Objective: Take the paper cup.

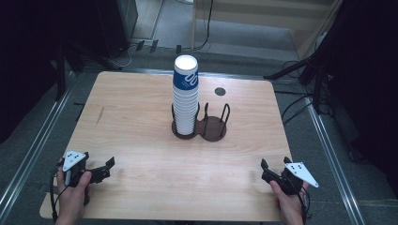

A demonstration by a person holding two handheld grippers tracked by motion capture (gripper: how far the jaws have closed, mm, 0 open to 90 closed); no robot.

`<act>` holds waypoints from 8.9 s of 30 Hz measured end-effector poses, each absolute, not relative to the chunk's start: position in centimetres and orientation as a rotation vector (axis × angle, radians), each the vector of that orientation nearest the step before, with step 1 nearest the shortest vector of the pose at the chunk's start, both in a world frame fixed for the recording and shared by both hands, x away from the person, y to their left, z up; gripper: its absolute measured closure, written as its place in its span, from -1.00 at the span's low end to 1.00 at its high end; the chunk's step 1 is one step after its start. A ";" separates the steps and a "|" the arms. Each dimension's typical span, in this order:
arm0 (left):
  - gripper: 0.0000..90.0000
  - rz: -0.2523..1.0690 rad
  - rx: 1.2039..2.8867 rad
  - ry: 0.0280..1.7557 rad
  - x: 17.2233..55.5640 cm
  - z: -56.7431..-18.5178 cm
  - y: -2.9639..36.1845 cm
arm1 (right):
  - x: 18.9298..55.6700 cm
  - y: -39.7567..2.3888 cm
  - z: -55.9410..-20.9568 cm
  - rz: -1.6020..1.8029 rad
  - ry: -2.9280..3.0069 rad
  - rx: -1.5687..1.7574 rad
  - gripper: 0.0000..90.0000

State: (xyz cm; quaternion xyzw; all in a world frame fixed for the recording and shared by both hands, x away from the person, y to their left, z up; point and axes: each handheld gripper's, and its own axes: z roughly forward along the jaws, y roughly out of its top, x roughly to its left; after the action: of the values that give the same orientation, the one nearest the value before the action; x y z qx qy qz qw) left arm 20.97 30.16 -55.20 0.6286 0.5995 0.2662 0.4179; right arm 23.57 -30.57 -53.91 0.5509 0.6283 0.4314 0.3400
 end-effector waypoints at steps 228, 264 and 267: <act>-1.00 0.640 1.647 1.472 21.6 -55.2 29.7 | 37.1 -2.5 -34.4 1.413 1.747 1.085 -0.56; -1.00 0.630 1.653 1.465 21.6 -55.2 29.7 | 36.0 -1.7 -29.0 1.469 1.609 0.973 -0.51; -1.00 0.629 1.653 1.465 21.6 -55.2 29.7 | 35.9 -1.9 -28.6 1.477 1.600 0.976 -0.51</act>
State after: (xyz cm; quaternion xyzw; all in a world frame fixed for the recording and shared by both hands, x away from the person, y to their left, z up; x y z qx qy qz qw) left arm 21.59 29.70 -55.23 0.6565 0.5819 0.2498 0.4099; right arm 35.89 -1.89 -28.61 0.3801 0.6234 0.5753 0.3688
